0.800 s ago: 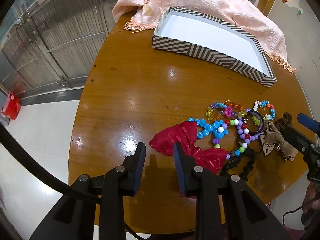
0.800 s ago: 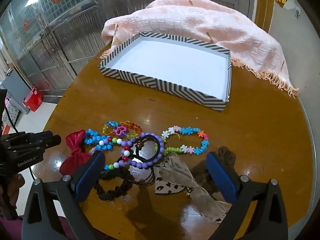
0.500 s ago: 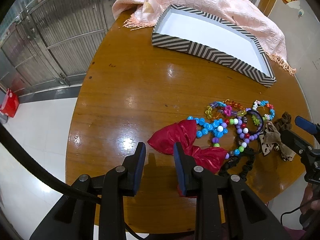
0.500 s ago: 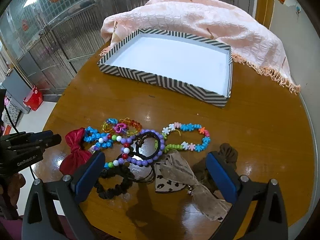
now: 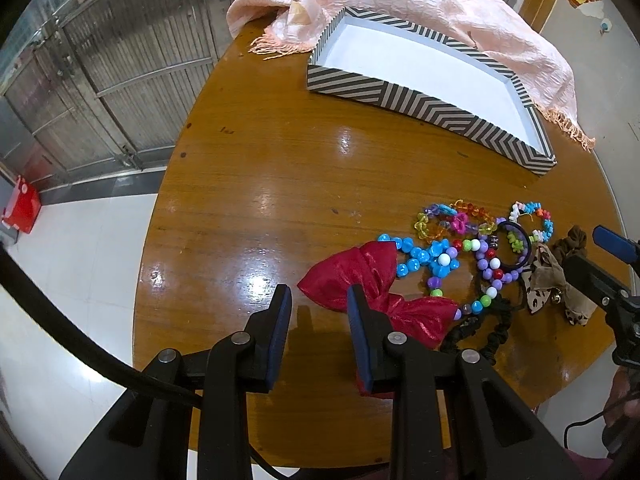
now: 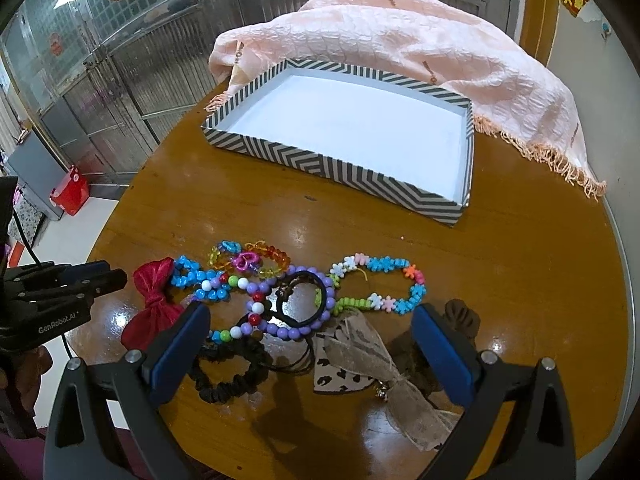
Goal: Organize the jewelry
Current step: 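Move the left tool toward the red bow while the right tool approaches the black hair tie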
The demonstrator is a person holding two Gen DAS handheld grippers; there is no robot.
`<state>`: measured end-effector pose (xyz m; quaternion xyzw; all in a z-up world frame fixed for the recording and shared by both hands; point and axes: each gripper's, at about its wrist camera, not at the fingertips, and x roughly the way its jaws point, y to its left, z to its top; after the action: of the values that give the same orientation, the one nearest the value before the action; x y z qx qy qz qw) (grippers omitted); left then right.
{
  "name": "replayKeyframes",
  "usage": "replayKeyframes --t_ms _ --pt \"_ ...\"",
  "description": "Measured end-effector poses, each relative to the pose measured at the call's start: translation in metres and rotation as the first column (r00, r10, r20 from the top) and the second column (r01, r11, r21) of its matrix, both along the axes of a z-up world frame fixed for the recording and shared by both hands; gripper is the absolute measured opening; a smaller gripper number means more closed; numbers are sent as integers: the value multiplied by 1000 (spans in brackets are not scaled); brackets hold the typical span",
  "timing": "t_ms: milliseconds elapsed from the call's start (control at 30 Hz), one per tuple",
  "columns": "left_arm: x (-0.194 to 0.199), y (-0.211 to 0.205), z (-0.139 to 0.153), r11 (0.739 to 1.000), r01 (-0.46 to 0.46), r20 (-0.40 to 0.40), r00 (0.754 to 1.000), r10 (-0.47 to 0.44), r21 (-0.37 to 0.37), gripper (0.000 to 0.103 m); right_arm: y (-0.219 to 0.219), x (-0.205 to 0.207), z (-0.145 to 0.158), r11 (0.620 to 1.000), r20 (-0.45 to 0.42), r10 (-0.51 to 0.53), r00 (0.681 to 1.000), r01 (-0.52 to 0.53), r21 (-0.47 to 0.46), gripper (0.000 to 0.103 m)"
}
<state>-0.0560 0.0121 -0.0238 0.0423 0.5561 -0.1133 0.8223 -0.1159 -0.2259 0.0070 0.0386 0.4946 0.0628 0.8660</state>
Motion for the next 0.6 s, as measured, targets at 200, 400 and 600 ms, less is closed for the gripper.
replayKeyframes --t_ms 200,400,600 --pt "1 -1 -2 1000 4 -3 1000 -4 3 23 0 0 -2 1000 1 4 1000 -4 -2 102" --pt "1 -1 -3 1000 3 -7 1000 -3 7 23 -1 1 -2 1000 11 -5 1000 5 0 102" --pt "2 -1 -4 1000 4 -11 1000 -4 4 23 -1 1 -2 1000 9 1 1000 -1 10 95"
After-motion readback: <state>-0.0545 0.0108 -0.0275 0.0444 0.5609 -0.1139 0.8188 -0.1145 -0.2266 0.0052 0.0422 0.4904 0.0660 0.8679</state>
